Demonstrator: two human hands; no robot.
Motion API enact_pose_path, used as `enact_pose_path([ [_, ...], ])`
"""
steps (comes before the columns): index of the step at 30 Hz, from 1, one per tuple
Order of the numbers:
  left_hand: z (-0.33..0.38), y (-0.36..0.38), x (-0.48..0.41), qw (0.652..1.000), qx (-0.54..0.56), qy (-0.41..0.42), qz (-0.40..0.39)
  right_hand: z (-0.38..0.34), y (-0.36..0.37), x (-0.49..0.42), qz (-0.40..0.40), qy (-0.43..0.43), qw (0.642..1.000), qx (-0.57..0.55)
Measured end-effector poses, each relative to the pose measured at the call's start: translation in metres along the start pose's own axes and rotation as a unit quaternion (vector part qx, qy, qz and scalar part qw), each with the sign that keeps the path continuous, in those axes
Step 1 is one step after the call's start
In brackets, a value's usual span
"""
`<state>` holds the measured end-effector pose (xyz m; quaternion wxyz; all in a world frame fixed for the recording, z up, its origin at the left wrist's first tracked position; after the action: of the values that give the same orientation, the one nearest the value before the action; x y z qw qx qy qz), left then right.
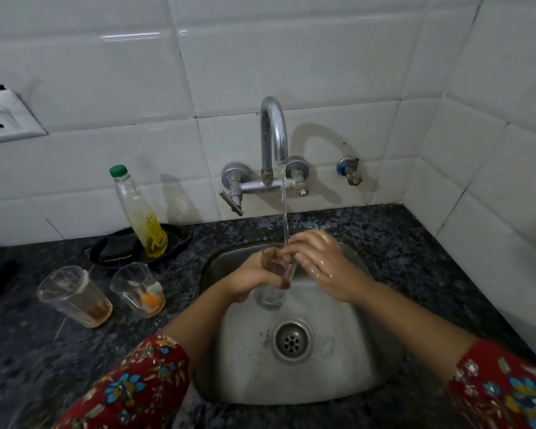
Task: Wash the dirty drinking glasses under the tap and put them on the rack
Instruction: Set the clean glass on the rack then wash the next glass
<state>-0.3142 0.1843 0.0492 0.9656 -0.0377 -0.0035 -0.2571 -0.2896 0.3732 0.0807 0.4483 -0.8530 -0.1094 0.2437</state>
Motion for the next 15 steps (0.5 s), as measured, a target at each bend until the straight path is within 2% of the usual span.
enact_pose_path([
  [2, 0.004, 0.002, -0.002, 0.999, 0.006, 0.009, -0.047, -0.002, 0.003, -0.003, -0.022, -0.100, 0.991, 0.090],
  [3, 0.008, 0.006, -0.003, 0.999, 0.005, 0.017, -0.046, -0.004, 0.007, -0.006, -0.024, -0.108, 0.988, 0.103],
  [5, 0.012, 0.019, -0.005, 0.998, -0.039, 0.043, 0.029, -0.015, 0.018, -0.014, 0.001, -0.044, 0.996, 0.080],
  [7, 0.008, 0.025, -0.012, 0.970, -0.170, 0.078, 0.156, -0.024, 0.029, -0.023, 0.036, 0.039, 0.998, 0.038],
  [8, 0.008, 0.024, -0.013, 0.956, -0.209, 0.086, 0.186, -0.026, 0.031, -0.026, 0.047, 0.052, 0.997, 0.014],
  [10, 0.011, 0.015, -0.012, 0.972, -0.173, 0.097, 0.125, -0.025, 0.028, -0.025, 0.054, 0.034, 0.997, -0.045],
  [13, 0.024, 0.000, -0.002, 0.997, -0.005, 0.063, -0.048, -0.019, 0.019, -0.020, 0.047, 0.013, 0.992, -0.117],
  [14, 0.024, -0.001, 0.000, 0.995, 0.039, 0.041, -0.080, -0.018, 0.017, -0.021, 0.047, 0.015, 0.992, -0.118],
  [15, 0.021, -0.001, 0.001, 0.995, 0.057, 0.031, -0.080, -0.018, 0.017, -0.022, 0.047, 0.023, 0.992, -0.113],
])
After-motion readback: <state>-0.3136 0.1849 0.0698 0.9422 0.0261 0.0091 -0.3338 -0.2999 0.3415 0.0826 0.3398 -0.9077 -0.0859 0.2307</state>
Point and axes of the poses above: each hand's wrist, its own x-axis away from the middle knuckle, its own y-axis out of the palm, z = x × y, the point moved 1 cm from there along -x, towards the middle knuckle, and after that the axes turned 8 degrees about y, right-handed, at the moved point
